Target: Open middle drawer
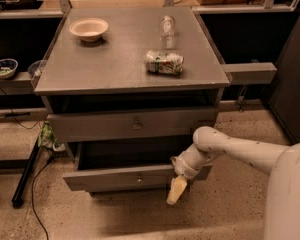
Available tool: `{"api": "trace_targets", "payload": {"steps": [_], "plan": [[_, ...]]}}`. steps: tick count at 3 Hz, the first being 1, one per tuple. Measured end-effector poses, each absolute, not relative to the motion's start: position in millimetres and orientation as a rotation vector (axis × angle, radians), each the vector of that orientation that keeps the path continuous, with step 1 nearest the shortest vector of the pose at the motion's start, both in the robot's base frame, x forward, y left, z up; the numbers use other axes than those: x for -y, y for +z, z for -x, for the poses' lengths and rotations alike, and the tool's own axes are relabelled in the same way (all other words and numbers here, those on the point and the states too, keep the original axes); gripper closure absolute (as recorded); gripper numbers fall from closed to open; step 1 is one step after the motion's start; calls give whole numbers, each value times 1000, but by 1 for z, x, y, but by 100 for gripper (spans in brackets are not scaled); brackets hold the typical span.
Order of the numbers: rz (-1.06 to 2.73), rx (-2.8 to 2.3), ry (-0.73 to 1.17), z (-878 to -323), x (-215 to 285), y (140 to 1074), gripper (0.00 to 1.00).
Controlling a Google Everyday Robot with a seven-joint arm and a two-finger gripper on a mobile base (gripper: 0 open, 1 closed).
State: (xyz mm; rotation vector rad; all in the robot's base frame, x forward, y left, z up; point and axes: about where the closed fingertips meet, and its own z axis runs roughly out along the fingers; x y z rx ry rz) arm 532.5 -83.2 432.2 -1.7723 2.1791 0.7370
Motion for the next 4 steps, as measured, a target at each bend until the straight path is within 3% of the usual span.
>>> {"api": "trace_targets", "payload": {"steps": [4], "plan": [[1835,-2075,682,-507,83,449,0]]}}
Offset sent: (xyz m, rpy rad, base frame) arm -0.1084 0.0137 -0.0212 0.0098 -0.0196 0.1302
